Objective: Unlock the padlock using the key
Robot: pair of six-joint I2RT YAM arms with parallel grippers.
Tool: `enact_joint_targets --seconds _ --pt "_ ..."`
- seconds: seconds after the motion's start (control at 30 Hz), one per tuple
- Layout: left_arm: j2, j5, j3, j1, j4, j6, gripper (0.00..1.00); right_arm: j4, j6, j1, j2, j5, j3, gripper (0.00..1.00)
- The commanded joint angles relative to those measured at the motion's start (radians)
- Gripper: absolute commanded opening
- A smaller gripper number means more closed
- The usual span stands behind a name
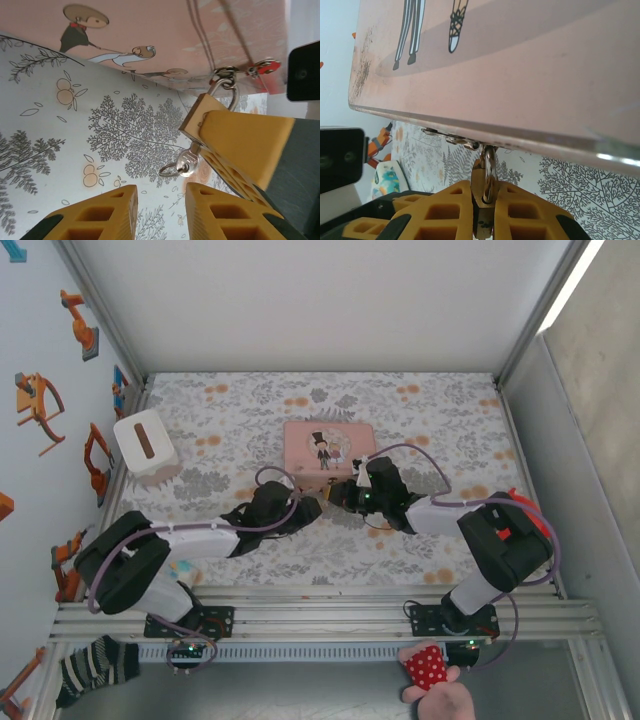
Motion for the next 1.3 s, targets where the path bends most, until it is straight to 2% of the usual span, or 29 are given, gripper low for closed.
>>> enact_joint_targets --seconds 0.0,0.43,0.57,0.67,0.73,0.83,1.07,1.27 --pt "0.050 0.036 0.007 -0.007 0.118 -0.028 0.30 0.087 0.028 -0.003 -0.038 -0.095 0.054 0.00" --pt "0.050 0.018 0.000 -0.006 0.147 -0.015 0.30 0.103 0.032 -0.003 -0.027 -0.096 0.047 0.00" --pt "-0.030 -0.027 -0.038 -0.003 0.082 -0.011 0.31 0.103 0.031 -0.003 -0.027 -0.102 0.049 0.00" --pt "-0.112 -0.046 -0.036 0.003 -0.019 0.031 0.36 0.086 0.015 -0.003 -0.026 -0.103 0.047 0.00" --pt "-0.162 -0.061 -0.022 0.009 -0.111 0.058 0.39 0.047 -0.021 -0.003 -0.030 -0.090 0.047 0.01" --pt "-0.206 -0.063 -0.026 0.022 -0.157 0.080 0.44 0.012 -0.093 -0.002 -0.037 -0.061 0.037 0.04" --pt "-0.147 0.029 -0.024 0.044 -0.090 0.147 0.54 0.011 -0.324 0.018 -0.038 -0.005 -0.003 0.10" --pt "-0.073 0.040 -0.002 0.040 -0.029 0.176 0.57 0.058 -0.504 0.026 -0.011 0.029 -0.062 0.10"
